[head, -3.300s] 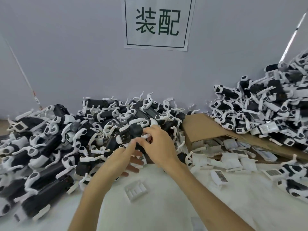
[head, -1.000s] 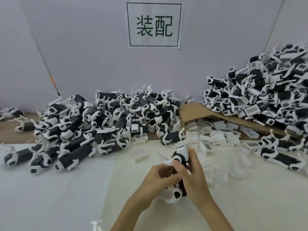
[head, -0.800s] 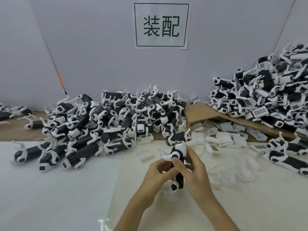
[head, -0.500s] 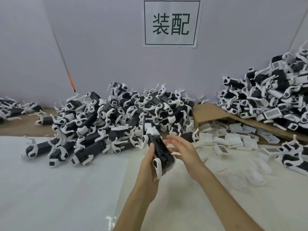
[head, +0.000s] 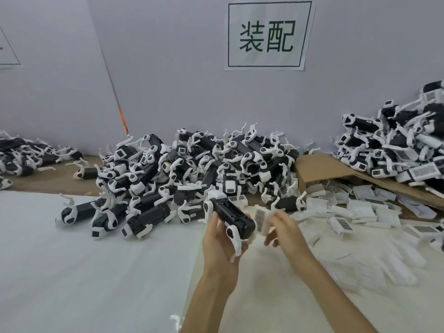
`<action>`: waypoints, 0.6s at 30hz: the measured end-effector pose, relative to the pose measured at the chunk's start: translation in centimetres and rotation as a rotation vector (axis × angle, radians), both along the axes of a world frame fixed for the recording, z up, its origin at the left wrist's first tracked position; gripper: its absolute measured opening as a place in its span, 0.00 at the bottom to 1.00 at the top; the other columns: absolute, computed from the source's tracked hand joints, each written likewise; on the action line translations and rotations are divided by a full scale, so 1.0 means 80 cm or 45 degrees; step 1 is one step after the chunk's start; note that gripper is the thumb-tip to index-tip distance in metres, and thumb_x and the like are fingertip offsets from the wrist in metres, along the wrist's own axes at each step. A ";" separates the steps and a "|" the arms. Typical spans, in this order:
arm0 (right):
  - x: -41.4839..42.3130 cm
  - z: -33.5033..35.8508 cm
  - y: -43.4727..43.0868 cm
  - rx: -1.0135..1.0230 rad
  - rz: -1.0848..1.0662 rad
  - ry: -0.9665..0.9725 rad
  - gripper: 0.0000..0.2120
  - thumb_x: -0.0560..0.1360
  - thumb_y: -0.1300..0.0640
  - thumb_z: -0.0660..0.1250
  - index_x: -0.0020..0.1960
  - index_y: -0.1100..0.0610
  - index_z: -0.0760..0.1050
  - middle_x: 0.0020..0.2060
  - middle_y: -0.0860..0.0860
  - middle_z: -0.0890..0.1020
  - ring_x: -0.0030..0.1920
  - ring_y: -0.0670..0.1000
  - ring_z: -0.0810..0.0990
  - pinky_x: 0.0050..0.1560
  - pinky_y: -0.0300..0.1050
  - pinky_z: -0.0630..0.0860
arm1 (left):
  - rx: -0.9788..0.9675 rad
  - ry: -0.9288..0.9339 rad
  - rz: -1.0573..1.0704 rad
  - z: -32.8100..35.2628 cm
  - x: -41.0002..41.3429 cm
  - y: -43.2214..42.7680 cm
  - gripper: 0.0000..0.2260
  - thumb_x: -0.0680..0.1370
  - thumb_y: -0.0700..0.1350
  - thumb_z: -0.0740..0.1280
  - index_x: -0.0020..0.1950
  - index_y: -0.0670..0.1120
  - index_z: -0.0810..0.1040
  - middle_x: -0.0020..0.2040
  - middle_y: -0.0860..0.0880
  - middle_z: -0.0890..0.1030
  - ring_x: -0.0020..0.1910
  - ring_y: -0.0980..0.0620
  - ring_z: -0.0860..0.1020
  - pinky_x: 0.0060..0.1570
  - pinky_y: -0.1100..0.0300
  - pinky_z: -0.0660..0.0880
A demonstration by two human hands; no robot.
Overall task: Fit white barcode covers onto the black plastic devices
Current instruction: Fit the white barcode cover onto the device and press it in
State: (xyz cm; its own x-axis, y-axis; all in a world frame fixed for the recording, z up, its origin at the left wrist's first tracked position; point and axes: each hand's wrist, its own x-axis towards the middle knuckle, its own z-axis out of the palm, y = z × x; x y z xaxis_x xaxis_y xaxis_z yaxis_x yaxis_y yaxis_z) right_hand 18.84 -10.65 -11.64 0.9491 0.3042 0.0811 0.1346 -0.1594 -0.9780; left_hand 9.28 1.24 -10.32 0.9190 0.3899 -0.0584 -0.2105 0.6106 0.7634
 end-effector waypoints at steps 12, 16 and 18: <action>-0.019 0.023 -0.035 0.489 0.095 0.119 0.12 0.73 0.52 0.70 0.53 0.58 0.78 0.36 0.52 0.78 0.30 0.46 0.71 0.28 0.37 0.67 | 0.178 0.050 -0.010 -0.004 0.003 -0.006 0.16 0.75 0.57 0.66 0.45 0.47 0.87 0.48 0.45 0.85 0.48 0.47 0.85 0.48 0.55 0.73; -0.024 0.029 -0.035 0.570 0.162 0.108 0.17 0.72 0.52 0.69 0.55 0.62 0.79 0.37 0.53 0.81 0.32 0.46 0.75 0.28 0.38 0.69 | 0.330 0.076 -0.047 0.000 -0.002 -0.010 0.26 0.75 0.61 0.69 0.59 0.40 0.82 0.57 0.38 0.83 0.57 0.41 0.81 0.57 0.48 0.70; -0.024 0.031 -0.035 0.627 0.167 0.153 0.16 0.72 0.52 0.69 0.54 0.62 0.79 0.36 0.53 0.81 0.31 0.46 0.75 0.26 0.37 0.69 | 0.400 0.082 -0.070 0.000 -0.003 -0.011 0.32 0.71 0.63 0.69 0.62 0.38 0.79 0.52 0.39 0.82 0.50 0.41 0.77 0.50 0.51 0.71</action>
State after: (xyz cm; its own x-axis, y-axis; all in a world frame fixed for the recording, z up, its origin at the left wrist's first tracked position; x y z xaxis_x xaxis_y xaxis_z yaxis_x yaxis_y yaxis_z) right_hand 16.92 -13.48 -9.20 0.9171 0.3741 0.1374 0.0051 0.3337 -0.9427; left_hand 9.05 0.35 -10.33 0.9374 0.3482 -0.0016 -0.1294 0.3523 0.9269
